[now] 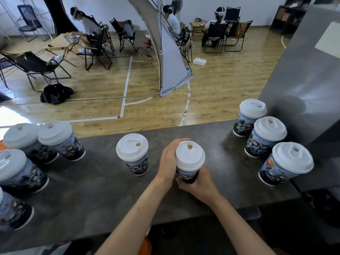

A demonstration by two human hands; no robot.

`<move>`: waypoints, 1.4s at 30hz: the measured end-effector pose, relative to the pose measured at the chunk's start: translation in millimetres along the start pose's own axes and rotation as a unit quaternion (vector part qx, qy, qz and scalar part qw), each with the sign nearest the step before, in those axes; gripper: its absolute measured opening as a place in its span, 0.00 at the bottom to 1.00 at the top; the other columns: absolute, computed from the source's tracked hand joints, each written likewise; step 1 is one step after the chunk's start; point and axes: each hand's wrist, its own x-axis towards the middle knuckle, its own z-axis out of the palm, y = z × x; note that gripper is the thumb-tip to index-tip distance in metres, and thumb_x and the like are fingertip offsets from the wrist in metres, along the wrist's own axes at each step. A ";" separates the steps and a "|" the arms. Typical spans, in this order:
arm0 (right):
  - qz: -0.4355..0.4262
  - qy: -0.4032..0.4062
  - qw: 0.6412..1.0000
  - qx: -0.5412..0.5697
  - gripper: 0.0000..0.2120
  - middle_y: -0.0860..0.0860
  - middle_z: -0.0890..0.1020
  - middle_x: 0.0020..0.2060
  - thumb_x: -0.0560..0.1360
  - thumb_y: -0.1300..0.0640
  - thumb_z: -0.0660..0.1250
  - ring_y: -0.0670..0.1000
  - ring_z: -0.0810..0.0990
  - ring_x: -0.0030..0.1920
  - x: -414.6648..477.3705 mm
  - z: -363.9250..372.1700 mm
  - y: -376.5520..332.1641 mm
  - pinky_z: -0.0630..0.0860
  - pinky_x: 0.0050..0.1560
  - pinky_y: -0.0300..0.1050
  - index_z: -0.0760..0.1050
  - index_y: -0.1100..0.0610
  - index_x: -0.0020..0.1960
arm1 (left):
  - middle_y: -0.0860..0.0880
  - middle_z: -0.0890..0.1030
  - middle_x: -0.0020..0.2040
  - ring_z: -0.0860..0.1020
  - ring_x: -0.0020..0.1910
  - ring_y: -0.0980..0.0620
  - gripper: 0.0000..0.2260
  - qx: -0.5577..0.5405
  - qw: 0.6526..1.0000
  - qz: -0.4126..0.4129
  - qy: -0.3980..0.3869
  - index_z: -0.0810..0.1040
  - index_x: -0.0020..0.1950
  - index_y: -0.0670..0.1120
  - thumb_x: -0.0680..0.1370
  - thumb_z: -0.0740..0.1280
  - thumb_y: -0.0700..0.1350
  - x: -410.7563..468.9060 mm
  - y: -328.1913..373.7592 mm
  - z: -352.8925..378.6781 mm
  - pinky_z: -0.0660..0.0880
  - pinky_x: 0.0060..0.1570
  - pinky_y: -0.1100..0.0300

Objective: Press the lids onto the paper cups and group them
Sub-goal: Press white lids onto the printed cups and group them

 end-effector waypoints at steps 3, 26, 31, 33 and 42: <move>-0.005 -0.002 1.000 0.005 0.40 0.41 0.81 0.65 0.65 0.47 0.83 0.43 0.79 0.67 1.2 0.5 -1.7 0.79 0.67 0.51 0.72 0.49 0.73 | 0.56 0.87 0.49 0.83 0.49 0.62 0.19 0.017 0.999 0.026 0.011 0.85 0.51 0.48 0.84 0.56 0.36 -0.5 -3.1 -2.6 0.76 0.48 0.70; 0.008 -0.020 1.000 0.014 0.41 0.42 0.78 0.61 0.58 0.41 0.77 0.47 0.77 0.64 -3.2 -9.5 0.0 0.78 0.61 0.48 0.66 0.41 0.68 | 0.50 0.88 0.51 0.83 0.50 0.58 0.19 0.037 0.996 -0.031 0.080 0.86 0.52 0.47 0.83 0.54 0.43 -6.1 4.9 16.4 0.78 0.49 0.66; 0.002 -0.024 1.000 0.013 0.46 0.43 0.79 0.63 0.57 0.40 0.75 0.48 0.78 0.65 -2.9 -11.6 1.0 0.79 0.63 0.51 0.67 0.46 0.72 | 0.54 0.88 0.50 0.83 0.49 0.59 0.17 0.065 0.992 -0.018 0.108 0.87 0.47 0.52 0.76 0.57 0.49 -12.2 5.0 27.6 0.77 0.50 0.65; -0.004 -0.022 1.000 0.011 0.45 0.41 0.79 0.62 0.57 0.41 0.76 0.47 0.78 0.65 -0.9 -11.8 1.3 0.79 0.63 0.50 0.68 0.45 0.72 | 0.56 0.88 0.48 0.83 0.47 0.62 0.17 0.047 0.992 -0.008 0.115 0.86 0.45 0.52 0.73 0.57 0.49 -13.2 6.3 30.5 0.77 0.46 0.68; -0.002 0.009 0.999 0.044 0.43 0.39 0.79 0.64 0.58 0.38 0.82 0.45 0.78 0.66 3.1 -2.7 1.0 0.79 0.63 0.50 0.66 0.40 0.69 | 0.53 0.87 0.46 0.84 0.47 0.58 0.16 0.007 0.980 0.010 0.197 0.87 0.43 0.52 0.81 0.59 0.43 -16.2 -4.5 36.7 0.78 0.46 0.64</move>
